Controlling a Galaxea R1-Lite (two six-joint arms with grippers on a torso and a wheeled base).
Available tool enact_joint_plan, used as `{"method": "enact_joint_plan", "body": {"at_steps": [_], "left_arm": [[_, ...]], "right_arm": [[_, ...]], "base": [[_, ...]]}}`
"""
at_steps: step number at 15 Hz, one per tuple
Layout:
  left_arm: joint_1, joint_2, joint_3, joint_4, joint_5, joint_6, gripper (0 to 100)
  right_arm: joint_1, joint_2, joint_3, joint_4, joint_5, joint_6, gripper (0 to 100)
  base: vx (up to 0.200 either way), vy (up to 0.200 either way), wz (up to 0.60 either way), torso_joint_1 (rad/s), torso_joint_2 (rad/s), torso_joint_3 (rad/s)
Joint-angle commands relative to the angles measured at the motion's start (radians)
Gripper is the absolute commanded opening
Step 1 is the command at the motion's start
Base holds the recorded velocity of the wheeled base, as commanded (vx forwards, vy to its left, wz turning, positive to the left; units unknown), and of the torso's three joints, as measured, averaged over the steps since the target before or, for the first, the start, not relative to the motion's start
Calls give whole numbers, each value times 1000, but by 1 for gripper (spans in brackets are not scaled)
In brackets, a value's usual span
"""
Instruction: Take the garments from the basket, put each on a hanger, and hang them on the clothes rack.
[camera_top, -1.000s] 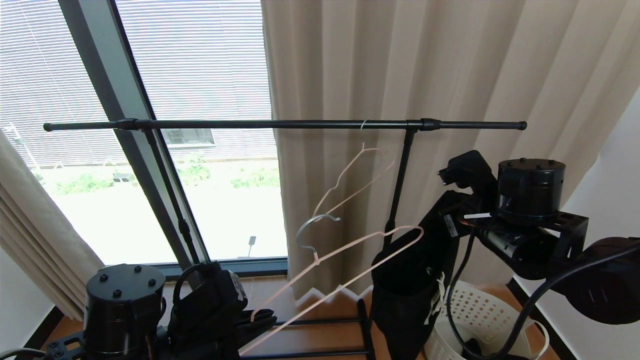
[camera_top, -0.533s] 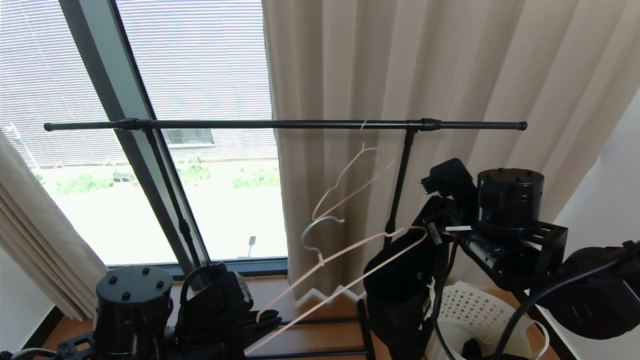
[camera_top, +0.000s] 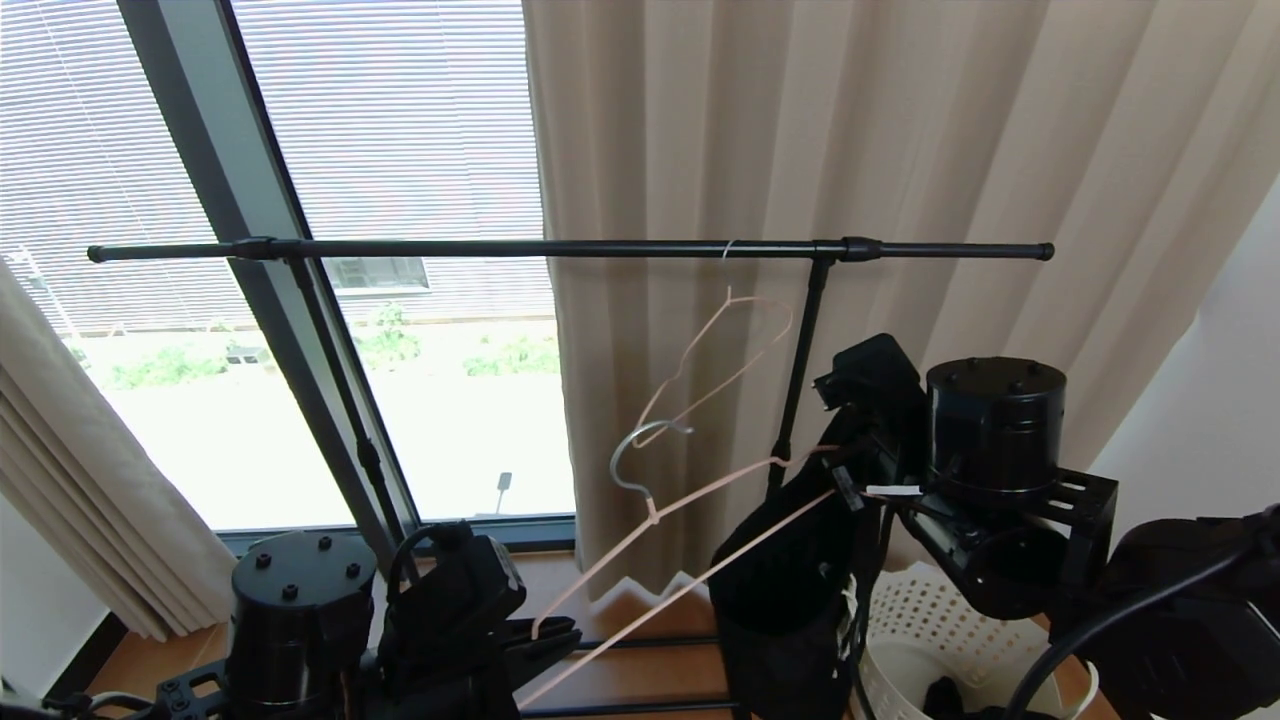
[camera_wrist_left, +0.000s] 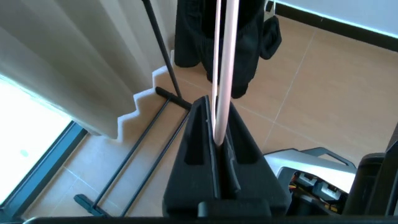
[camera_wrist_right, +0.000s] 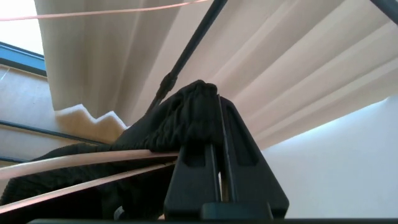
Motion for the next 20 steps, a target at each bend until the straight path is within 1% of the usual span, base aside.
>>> {"method": "enact_joint_plan", "body": {"at_steps": [1,3,4,6,9,14,17,18,20], "left_arm": [[0,16,-3,-7,3,-6,0],[0,52,-25,-21,69,-15,0],[-2,69,-33,-30,83,-32,0],[-3,80,-37,-51,87,-50,0],[-3,80,-34,-77,87,-52,0],[-5,78,-34,-79,87,-52,0],[-5,80,-33,-77,87,-52,0],[-5,78,-33,-79,87,-52,0],[-5,80,-33,-79,86,-52,0]], "right_arm": [[12,-5,0,0,-9,1,0],[44,-9,1,0,-24,1,0],[64,-13,4,0,-29,2,0],[98,-13,6,0,-30,13,0],[152,-12,4,0,-46,35,0],[250,-12,1,1,-46,85,0],[296,-9,-11,1,-47,127,0],[298,-9,-11,1,-47,128,0],[350,-15,-22,1,-47,162,0]], "base": [[0,0,0,0,0,0],[0,0,0,0,0,0],[0,0,0,0,0,0],[0,0,0,0,0,0],[0,0,0,0,0,0],[0,0,0,0,0,0],[0,0,0,0,0,0],[0,0,0,0,0,0],[0,0,0,0,0,0]]}}
